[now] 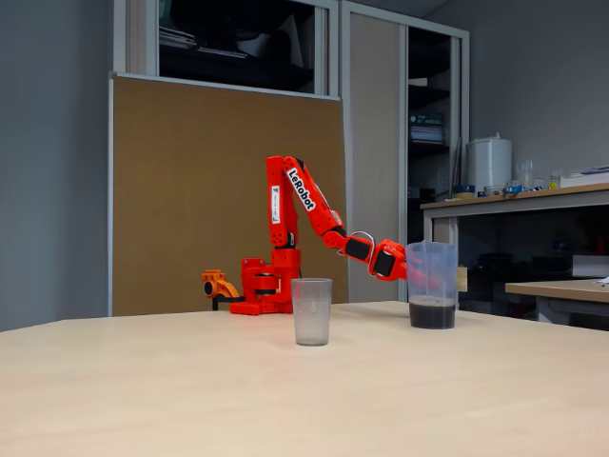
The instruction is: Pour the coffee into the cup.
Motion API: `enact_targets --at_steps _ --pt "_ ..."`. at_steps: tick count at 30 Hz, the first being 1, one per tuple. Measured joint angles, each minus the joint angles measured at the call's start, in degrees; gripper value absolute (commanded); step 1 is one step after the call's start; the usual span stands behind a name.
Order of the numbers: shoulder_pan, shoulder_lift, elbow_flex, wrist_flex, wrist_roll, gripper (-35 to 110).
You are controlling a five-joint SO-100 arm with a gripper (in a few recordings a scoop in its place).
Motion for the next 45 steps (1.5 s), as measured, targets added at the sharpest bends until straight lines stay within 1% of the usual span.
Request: enact_targets --at_steps 8,16,30,45 --pt "1.5 0.0 -0.4 -1.1 -3.5 15" --pt "2.0 0.0 -0.4 -1.1 -4.5 14" --pt "6.2 -0.9 -3.1 -3.7 -7.6 6" --pt "6.2 -2.3 -2.7 -5.5 -6.7 9"
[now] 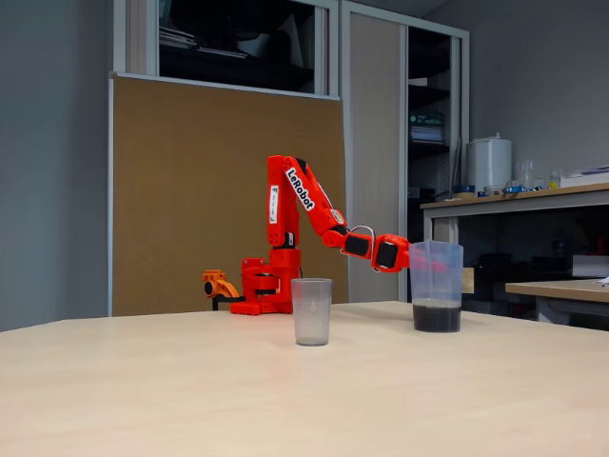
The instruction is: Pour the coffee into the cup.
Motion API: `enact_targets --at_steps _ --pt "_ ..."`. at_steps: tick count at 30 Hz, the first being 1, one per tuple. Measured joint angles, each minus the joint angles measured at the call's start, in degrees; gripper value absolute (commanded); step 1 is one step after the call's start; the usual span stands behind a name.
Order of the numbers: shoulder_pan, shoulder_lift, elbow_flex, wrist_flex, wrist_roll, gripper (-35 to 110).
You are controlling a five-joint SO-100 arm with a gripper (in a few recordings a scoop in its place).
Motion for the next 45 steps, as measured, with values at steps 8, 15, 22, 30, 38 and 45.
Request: enact_targets --at_steps 8,15,22,30,38,45 --pt "1.0 0.0 1.4 -0.5 0.7 10" --pt "1.0 -0.2 1.4 -0.3 1.9 10" --pt "1.0 -2.4 1.3 -1.4 1.9 10" --pt "1.1 -5.9 0.9 -2.4 1.7 10" --pt "1.1 -6.9 -0.7 -2.4 0.2 10" --pt "1.0 -9.6 -3.9 -2.4 -0.1 10"
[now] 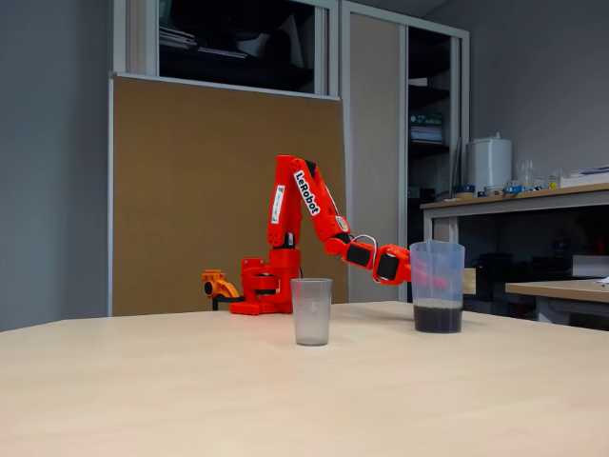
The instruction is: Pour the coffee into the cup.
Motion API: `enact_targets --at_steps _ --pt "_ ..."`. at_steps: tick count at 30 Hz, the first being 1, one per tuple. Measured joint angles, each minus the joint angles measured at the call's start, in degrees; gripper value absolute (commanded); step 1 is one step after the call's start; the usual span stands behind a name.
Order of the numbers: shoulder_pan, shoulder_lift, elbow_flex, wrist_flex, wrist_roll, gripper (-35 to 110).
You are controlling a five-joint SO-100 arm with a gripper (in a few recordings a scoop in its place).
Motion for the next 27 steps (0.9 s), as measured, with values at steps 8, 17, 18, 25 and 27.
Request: enact_targets --at_steps 8,17,18,25,27 --pt "0.0 -3.3 -2.8 -1.1 -1.4 10" --pt "1.6 -5.5 -5.1 -2.1 -3.4 10" --pt "1.8 -5.5 -5.1 -2.1 -3.7 10" --pt "3.0 -5.5 -5.1 -3.8 -7.4 4" --pt "3.2 -5.5 -5.1 -4.0 -7.8 0"
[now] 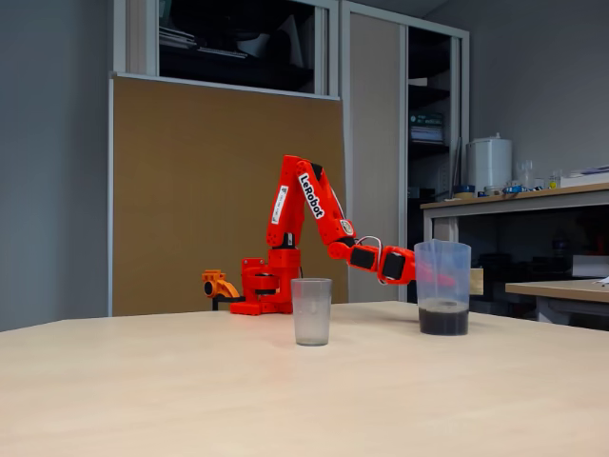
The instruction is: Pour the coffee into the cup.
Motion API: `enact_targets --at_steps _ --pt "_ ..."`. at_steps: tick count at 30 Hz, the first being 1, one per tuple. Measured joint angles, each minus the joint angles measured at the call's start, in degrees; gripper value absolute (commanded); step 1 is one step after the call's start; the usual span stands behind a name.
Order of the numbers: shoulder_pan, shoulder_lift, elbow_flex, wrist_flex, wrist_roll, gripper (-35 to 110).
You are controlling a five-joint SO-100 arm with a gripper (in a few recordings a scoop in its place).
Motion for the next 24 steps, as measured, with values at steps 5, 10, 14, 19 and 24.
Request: enact_targets --at_steps 5,10,14,19,24 --pt "1.0 0.0 0.4 -0.7 -1.3 0" --pt "1.0 0.0 0.4 -1.7 -2.6 0" --pt "2.2 0.0 1.1 -1.7 -4.0 0" --pt "3.7 3.4 3.7 0.3 -3.9 0" --pt "5.1 8.9 6.9 3.5 -2.5 0"
